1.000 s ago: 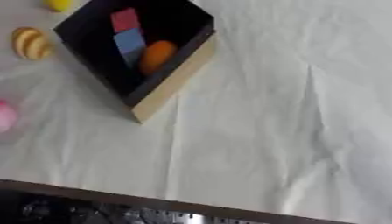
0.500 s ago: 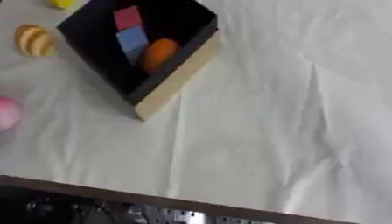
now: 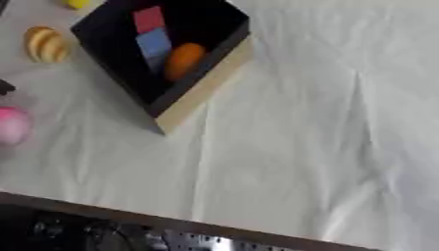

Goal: Pick up objects on the table and place them in the box.

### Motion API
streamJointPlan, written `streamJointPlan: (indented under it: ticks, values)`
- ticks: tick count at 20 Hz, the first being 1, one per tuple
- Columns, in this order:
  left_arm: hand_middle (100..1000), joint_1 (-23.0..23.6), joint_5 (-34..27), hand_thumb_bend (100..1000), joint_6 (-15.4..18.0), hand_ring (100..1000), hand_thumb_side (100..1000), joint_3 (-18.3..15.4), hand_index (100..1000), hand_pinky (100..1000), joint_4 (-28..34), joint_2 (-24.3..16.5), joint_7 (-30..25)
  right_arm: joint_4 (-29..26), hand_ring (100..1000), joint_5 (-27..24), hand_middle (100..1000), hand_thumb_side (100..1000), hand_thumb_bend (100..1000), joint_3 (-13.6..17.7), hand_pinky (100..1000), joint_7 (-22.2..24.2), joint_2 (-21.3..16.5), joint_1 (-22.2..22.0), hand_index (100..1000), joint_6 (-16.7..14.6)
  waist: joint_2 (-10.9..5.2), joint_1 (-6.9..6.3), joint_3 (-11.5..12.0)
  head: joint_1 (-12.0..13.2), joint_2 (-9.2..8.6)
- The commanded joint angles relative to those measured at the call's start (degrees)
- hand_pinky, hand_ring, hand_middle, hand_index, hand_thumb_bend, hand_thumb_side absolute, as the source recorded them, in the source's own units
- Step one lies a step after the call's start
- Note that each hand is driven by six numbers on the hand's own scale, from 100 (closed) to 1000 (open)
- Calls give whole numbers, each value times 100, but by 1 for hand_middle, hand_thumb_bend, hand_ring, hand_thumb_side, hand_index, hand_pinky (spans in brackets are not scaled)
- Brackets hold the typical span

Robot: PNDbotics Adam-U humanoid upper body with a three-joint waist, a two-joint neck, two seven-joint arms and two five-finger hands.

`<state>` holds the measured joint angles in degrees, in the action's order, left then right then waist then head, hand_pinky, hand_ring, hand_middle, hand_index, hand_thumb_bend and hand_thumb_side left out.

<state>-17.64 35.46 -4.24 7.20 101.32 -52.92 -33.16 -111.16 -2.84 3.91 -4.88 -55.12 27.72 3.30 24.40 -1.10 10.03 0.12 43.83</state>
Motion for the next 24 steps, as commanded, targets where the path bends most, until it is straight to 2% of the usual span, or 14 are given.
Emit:
streamJointPlan:
  ticks: [1, 2, 4, 5, 7, 10, 13, 15, 18, 21, 24]
  values:
    - [691, -101, 91, 415, -107, 780, 100, 11, 829, 739, -47, -54, 75, -4, 892, -44, 728, 470, 100, 104, 922, -20, -79, 62, 813, 22, -1061, -79, -13, 34, 4]
    - [680, -117, 95, 391, -153, 768, 100, 27, 819, 728, -69, -31, 115, 6, 892, -52, 728, 470, 100, 108, 922, -22, -71, 57, 813, 26, -1061, -79, -19, 35, 7]
    - [629, -137, 127, 336, -210, 719, 100, 69, 728, 693, -100, -15, 158, 21, 892, -64, 727, 470, 100, 124, 923, -34, -58, 50, 814, 35, -1060, -81, -30, 42, 16]
    - [597, -148, 155, 321, -223, 680, 100, 83, 653, 663, -106, -12, 171, 26, 891, -71, 726, 470, 100, 131, 923, -43, -52, 45, 813, 39, -1060, -83, -34, 46, 22]
    - [560, -179, 234, 352, -217, 652, 100, 104, 563, 642, -89, -10, 188, 37, 890, -86, 723, 470, 100, 143, 924, -60, -40, 32, 813, 50, -1060, -89, -44, 54, 27]
    - [535, -331, 308, 360, -156, 625, 100, 47, 522, 627, 95, -17, 253, 49, 889, -106, 722, 470, 100, 159, 924, -84, -37, 11, 811, 60, -1067, -95, -48, 35, 29]
    - [521, -705, 192, 308, -195, 597, 100, -72, 517, 606, 519, -19, 514, 50, 889, -113, 721, 470, 100, 185, 924, -119, -53, -14, 810, 61, -1080, -102, -35, -4, 29]
    - [508, -1277, 66, 272, -212, 585, 100, -68, 521, 608, 845, 51, 693, 45, 889, -116, 722, 470, 100, 181, 924, -123, -57, -15, 805, 58, -1111, -110, -38, -14, 29]
    - [509, -2372, -49, 240, -209, 587, 100, 224, 528, 618, 905, 440, 558, 42, 888, -118, 721, 470, 100, 162, 924, -106, -43, -11, 805, 57, -1156, -124, -34, -8, 29]
    - [510, -3315, -31, 199, -124, 586, 100, 600, 539, 629, 398, 1092, 265, 53, 888, -125, 720, 470, 100, 139, 924, -78, -8, -1, 805, 61, -1188, -114, -46, 0, 29]
    - [522, -3977, 151, 203, 55, 593, 100, 1004, 552, 632, -437, 1795, 12, 46, 888, -137, 721, 470, 100, 118, 924, -56, 31, 48, 805, 55, -1188, -94, -90, 34, 29]
